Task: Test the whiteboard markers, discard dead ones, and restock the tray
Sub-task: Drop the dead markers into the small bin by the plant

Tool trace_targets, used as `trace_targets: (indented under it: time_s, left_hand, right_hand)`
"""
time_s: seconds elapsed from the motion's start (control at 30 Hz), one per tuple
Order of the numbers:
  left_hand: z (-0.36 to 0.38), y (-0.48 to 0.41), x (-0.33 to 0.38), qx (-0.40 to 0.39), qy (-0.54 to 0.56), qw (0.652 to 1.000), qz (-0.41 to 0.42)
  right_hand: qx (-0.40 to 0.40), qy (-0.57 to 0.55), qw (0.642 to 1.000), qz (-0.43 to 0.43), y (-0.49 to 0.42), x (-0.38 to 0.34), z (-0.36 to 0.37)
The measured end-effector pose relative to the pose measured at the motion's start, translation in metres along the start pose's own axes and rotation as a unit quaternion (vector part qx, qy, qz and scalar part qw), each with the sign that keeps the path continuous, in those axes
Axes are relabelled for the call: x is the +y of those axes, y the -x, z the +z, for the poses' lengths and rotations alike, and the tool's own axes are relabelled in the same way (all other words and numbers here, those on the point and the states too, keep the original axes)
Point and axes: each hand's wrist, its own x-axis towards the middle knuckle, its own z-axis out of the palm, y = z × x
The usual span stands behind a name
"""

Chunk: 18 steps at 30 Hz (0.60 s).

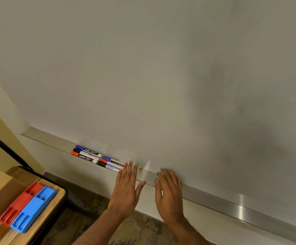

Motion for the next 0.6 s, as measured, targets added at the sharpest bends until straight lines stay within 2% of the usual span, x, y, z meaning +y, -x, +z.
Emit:
trace_targets:
  time_s: [0.27,0.6]
  left_hand:
    - [0.002,0.034,0.109,0.025,-0.015,0.997,0.077]
    - [0.036,0.092,0.295,0.066,0.011,0.989,0.133]
  right_hand:
    - [0.038,0.002,0.999,0.013,0.04,0.066,-0.092]
    - [0.091,0.016,0.994,0.049,0.116,0.2,-0.231]
